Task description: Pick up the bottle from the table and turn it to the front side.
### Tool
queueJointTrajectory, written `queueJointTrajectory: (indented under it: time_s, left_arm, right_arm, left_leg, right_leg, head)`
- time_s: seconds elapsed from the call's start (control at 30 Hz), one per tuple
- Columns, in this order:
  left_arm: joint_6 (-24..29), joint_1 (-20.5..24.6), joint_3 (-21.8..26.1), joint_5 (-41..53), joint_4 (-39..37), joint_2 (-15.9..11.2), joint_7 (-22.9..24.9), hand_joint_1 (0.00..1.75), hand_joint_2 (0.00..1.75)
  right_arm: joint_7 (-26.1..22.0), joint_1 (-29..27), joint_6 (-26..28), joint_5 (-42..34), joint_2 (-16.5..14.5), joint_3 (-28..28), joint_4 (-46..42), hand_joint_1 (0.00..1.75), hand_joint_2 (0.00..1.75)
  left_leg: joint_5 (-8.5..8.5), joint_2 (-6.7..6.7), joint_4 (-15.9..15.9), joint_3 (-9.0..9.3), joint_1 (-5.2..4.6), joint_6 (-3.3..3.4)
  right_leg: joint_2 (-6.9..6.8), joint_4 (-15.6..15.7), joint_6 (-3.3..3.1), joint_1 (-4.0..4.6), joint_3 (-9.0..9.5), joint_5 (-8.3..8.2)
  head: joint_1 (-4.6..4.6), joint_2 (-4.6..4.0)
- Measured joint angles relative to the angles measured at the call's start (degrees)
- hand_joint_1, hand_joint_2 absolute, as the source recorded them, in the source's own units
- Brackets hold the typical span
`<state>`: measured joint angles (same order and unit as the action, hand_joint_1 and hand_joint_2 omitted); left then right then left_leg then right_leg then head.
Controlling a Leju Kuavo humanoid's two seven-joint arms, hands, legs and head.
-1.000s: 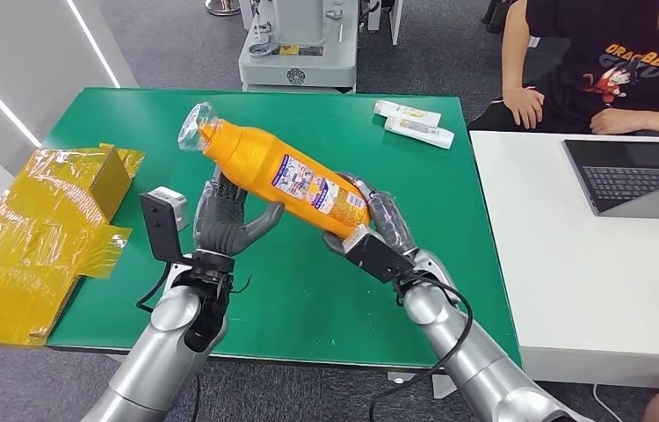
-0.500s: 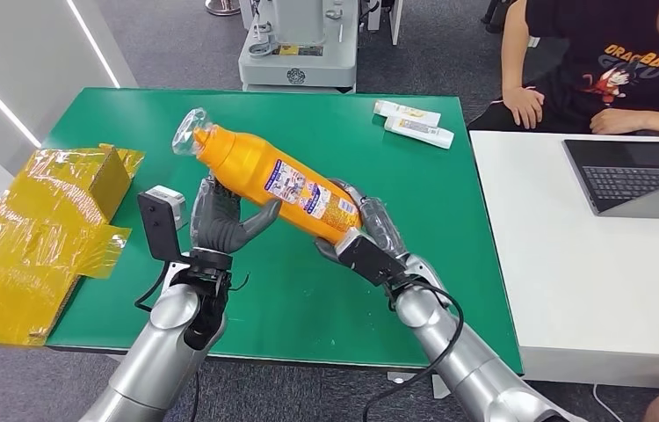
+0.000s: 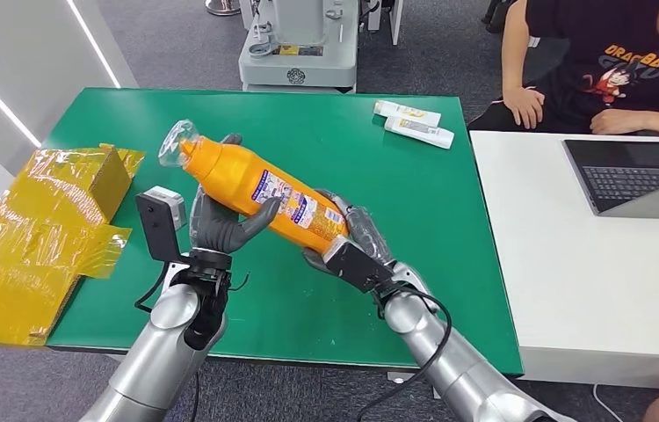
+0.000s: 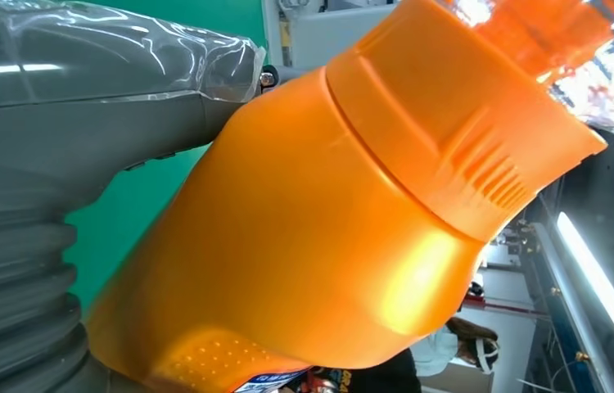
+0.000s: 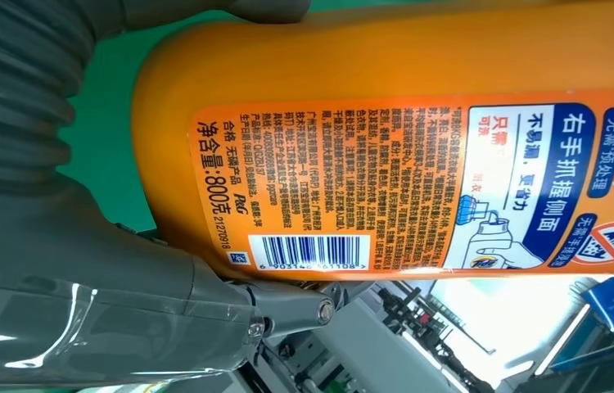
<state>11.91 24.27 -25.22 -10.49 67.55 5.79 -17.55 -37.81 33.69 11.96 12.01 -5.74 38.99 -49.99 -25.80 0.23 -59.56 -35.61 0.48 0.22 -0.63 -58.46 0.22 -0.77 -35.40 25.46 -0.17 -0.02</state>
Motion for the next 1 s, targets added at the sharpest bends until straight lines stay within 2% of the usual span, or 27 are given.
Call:
queueJointTrajectory:
  time_s: [0.07, 0.1, 0.23, 0.83, 0.97, 1.0]
  left_arm:
    - [0.04, -0.01, 0.0, -0.07, -0.01, 0.0, -0.03, 1.54, 1.75]
    - [0.04, -0.02, 0.0, -0.1, -0.01, 0.0, -0.06, 1.54, 1.75]
    - [-0.02, -0.13, 0.0, -0.2, -0.01, 0.01, -0.14, 1.75, 1.75]
    - [-0.24, -0.88, 0.0, -1.28, -0.05, -0.51, -0.31, 1.75, 1.75]
    - [-0.22, -1.18, 0.0, -1.35, -0.05, -0.56, -0.31, 1.75, 1.75]
    - [-0.19, -1.27, 0.0, -1.37, -0.05, -0.57, -0.31, 1.75, 1.75]
  right_arm:
    - [0.02, 0.05, -0.03, 0.01, -0.17, 0.16, 0.16, 1.75, 1.75]
    - [0.03, 0.06, -0.03, 0.01, -0.25, 0.21, 0.24, 1.75, 1.75]
    - [0.07, 0.14, -0.01, 0.01, -0.54, 0.42, 0.49, 1.75, 1.75]
    - [-0.07, 0.15, 0.28, -0.19, -0.62, 1.17, 1.21, 1.73, 1.75]
    - [-0.1, 0.05, 1.05, 0.11, -0.62, 1.31, 1.47, 0.0, 1.75]
    - [-0.12, 0.03, 1.52, 0.32, -0.62, 1.37, 1.5, 0.0, 1.75]
  left_leg:
    - [0.0, 0.0, 0.0, 0.0, 0.0, 0.0]
    - [0.0, 0.0, 0.0, 0.0, 0.0, 0.0]
    - [0.0, 0.0, 0.0, 0.0, 0.0, 0.0]
    - [0.0, 0.0, 0.0, 0.0, 0.0, 0.0]
    - [0.0, 0.0, 0.0, 0.0, 0.0, 0.0]
    - [0.0, 0.01, 0.0, 0.0, 0.0, 0.0]
  right_leg:
    - [0.0, 0.0, 0.0, 0.0, 0.0, 0.0]
    - [0.0, 0.0, 0.0, 0.0, 0.0, 0.0]
    - [0.0, 0.0, 0.0, 0.0, 0.0, 0.0]
    - [0.01, 0.01, 0.0, 0.0, 0.0, 0.0]
    - [0.01, 0.01, 0.0, 0.0, 0.0, 0.0]
    - [0.01, 0.01, 0.0, 0.0, 0.0, 0.0]
  head:
    - [0.0, 0.0]
    - [0.0, 0.0]
    - [0.0, 0.0]
    - [-0.01, 0.0]
    - [0.0, 0.0]
    - [0.0, 0.0]
